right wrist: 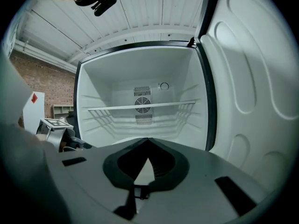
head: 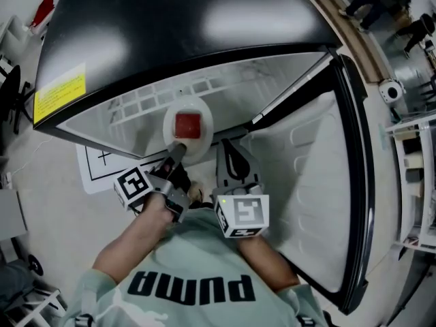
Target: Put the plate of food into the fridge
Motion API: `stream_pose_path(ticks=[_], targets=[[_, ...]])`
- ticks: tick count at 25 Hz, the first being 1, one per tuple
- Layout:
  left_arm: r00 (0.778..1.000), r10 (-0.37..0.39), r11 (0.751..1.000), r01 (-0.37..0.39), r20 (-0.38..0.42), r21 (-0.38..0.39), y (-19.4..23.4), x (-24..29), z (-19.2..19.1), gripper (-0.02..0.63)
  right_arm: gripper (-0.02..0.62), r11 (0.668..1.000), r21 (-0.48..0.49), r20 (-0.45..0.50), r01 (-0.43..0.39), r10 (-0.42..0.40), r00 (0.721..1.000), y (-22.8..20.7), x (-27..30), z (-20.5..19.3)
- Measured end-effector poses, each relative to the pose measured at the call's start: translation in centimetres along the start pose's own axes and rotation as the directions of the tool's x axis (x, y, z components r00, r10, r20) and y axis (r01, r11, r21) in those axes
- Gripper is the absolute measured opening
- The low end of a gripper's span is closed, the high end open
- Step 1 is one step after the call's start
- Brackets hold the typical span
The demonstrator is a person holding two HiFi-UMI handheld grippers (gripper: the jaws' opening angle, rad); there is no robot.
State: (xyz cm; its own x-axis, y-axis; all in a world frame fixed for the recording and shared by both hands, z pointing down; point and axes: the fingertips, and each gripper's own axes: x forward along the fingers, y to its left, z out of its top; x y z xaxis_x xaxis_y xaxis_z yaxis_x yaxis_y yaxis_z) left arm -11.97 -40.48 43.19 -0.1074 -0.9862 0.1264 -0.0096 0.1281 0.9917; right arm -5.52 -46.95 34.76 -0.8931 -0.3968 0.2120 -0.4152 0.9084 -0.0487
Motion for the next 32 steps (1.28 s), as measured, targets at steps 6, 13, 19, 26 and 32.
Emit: stream_pose_path(ticks=[6,13,19,26,32], targets=[[0.998,0.006,1.0,-0.004,0.06,-0.031,1.6,2.1,1.1,0.038,0.005,1.0,0.002,-0.049,0.011,-0.01,0.999,-1.5,0.4,-1.2],[0.991,0.014,0.999,-0.01,0.132,-0.034,3.3,4.3,2.9,0.038,0.005,1.0,0.014,-0.06,0.023,-0.022,0.998,-2.3,-0.3,-3.5],[0.986,0.047,0.998,-0.039,0.162,-0.048,5.0,5.6,4.1,0.038,0.005,0.999,0.046,-0.073,0.026,-0.022,0.997,-2.6,-0.9,-6.5],[0.981,0.073,0.996,-0.061,0.182,-0.072,6.8,6.4,4.8,0.038,0.005,0.999,0.032,-0.071,0.022,-0.02,0.997,-2.5,-1.1,-7.5],[0.974,0.094,0.993,-0.078,0.206,-0.085,8.1,7.0,5.4,0.038,0.005,0.999,0.019,-0.103,0.029,-0.027,0.994,-2.2,-0.8,-5.8]])
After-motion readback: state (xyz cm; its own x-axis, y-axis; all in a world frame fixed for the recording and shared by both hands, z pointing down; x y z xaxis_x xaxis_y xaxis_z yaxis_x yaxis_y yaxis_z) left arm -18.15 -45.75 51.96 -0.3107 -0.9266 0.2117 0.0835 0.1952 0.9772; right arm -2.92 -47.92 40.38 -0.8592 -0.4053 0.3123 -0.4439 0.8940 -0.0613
